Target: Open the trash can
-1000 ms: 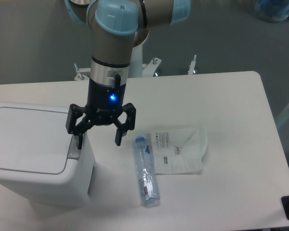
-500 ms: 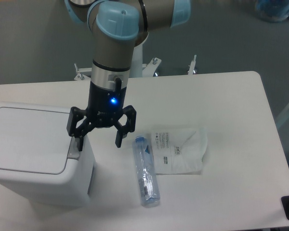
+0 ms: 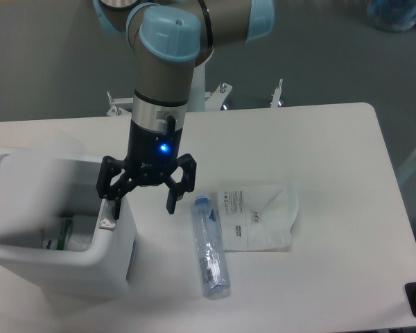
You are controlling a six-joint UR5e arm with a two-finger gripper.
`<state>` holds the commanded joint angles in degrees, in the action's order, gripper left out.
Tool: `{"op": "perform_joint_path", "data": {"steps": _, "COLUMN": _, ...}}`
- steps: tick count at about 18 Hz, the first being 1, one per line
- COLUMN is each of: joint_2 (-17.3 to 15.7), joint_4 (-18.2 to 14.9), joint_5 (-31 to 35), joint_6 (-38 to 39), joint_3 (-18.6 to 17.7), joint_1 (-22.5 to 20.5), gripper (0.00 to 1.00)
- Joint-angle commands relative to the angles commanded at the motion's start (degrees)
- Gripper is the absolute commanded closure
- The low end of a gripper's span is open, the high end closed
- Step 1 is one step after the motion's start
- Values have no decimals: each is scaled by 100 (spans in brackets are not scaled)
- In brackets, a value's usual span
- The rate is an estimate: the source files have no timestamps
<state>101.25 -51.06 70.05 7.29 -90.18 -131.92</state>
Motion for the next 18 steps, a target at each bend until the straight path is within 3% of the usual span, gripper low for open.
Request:
{"op": "perform_joint_path", "data": {"steps": 6, "joint_2": -105, "joint_4": 26, "joint_5": 0, "joint_6": -122, "joint_3": 158, "joint_1": -35, "gripper": 0}}
{"op": "perform_joint_path", "data": {"steps": 11, "joint_2": -211, "joint_4": 26, "joint_5": 44, "joint_6": -527, "joint_3": 342, "joint_1": -324, "gripper": 0}}
{"op": "perform_joint_path", "data": {"steps": 18, "joint_2": -422, "joint_4": -35, "joint_5": 210, "joint_6": -1923, "joint_3": 343, "joint_1": -975, "gripper": 0}}
